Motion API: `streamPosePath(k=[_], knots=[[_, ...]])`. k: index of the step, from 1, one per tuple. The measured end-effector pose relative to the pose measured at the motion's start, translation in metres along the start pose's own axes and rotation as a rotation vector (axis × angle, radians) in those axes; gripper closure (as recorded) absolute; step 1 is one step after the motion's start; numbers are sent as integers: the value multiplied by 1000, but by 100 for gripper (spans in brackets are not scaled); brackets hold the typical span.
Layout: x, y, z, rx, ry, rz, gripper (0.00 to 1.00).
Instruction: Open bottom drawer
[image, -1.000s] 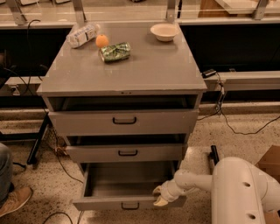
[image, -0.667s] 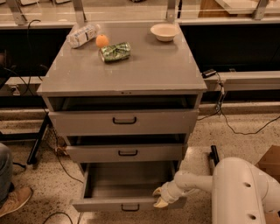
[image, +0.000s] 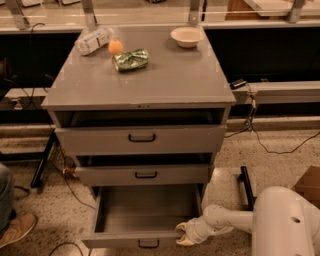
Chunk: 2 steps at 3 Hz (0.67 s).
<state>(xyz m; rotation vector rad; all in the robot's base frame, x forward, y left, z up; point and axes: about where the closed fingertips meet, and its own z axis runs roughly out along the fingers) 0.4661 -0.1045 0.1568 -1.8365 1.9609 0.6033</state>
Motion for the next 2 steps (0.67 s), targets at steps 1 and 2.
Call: streamPosePath(k=[1,2], knots=[[-3,-1,-4,0,0,0,100],[-4,1,-1,-5,-2,1,73]])
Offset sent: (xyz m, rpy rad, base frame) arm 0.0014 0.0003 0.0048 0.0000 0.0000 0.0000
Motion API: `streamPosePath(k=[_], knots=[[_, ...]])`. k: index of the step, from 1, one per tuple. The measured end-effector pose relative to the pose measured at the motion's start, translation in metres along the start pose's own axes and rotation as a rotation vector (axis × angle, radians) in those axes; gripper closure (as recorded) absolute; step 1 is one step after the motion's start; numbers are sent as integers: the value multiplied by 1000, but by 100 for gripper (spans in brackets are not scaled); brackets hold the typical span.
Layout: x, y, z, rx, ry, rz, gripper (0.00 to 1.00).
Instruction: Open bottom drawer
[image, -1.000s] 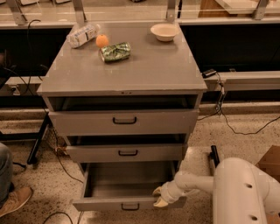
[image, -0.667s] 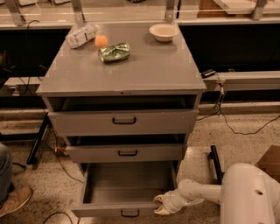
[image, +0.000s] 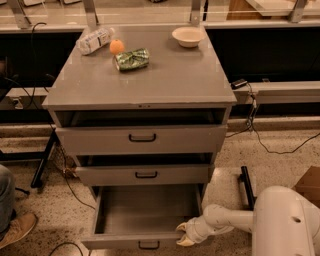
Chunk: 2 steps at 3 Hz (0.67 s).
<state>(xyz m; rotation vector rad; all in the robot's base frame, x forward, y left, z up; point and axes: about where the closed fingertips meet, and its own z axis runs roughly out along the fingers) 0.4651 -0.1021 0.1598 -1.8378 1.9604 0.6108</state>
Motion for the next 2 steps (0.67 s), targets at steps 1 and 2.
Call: streamPosePath(k=[1,2], knots=[[0,1,1,-3,-1,0,50],[-1,3,3,-6,-2,0,27]])
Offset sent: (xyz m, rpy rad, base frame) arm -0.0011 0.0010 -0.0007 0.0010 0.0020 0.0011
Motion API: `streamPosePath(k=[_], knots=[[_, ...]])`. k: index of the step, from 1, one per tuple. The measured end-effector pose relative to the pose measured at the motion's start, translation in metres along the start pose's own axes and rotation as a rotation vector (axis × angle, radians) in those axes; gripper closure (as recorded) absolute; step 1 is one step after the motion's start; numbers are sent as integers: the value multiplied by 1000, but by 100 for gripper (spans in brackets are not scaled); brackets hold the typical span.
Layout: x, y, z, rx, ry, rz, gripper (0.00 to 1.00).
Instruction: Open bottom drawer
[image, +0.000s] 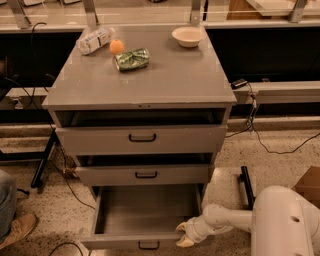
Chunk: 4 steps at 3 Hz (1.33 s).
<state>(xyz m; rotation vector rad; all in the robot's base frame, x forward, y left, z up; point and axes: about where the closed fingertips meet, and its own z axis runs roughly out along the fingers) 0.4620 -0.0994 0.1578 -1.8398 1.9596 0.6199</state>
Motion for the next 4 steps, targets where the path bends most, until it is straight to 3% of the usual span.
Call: streamPosePath(k=[1,3,4], knots=[[-1,2,2,-5,-2,0,0],[-3,3,-2,-6,-23,-16,0],[-18,1,-61,85,-81,-110,0]])
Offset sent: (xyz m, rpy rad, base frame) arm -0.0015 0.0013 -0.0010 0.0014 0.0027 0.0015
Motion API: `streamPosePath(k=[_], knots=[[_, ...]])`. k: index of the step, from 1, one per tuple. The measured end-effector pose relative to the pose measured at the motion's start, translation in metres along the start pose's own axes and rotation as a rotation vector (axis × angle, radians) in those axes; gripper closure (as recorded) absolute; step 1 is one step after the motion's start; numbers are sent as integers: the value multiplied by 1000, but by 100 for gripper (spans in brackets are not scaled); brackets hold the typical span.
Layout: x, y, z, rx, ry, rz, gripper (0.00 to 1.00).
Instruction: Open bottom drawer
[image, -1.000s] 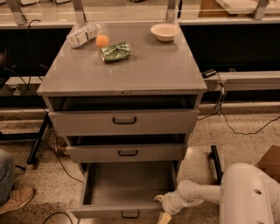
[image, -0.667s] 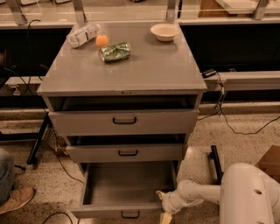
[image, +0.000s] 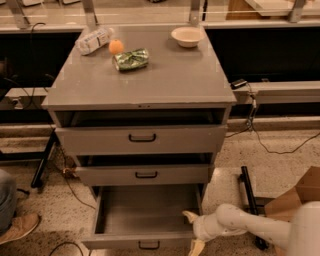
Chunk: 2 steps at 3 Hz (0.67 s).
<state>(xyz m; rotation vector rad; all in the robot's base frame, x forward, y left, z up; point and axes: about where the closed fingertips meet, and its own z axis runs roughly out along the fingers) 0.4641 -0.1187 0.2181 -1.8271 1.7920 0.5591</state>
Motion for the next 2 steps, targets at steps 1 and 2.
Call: streamPosePath(k=[1,2], knots=[[-9,-5,-54,84,-15,-48,0],[-21,-12,-108,167,-9,-87,0]])
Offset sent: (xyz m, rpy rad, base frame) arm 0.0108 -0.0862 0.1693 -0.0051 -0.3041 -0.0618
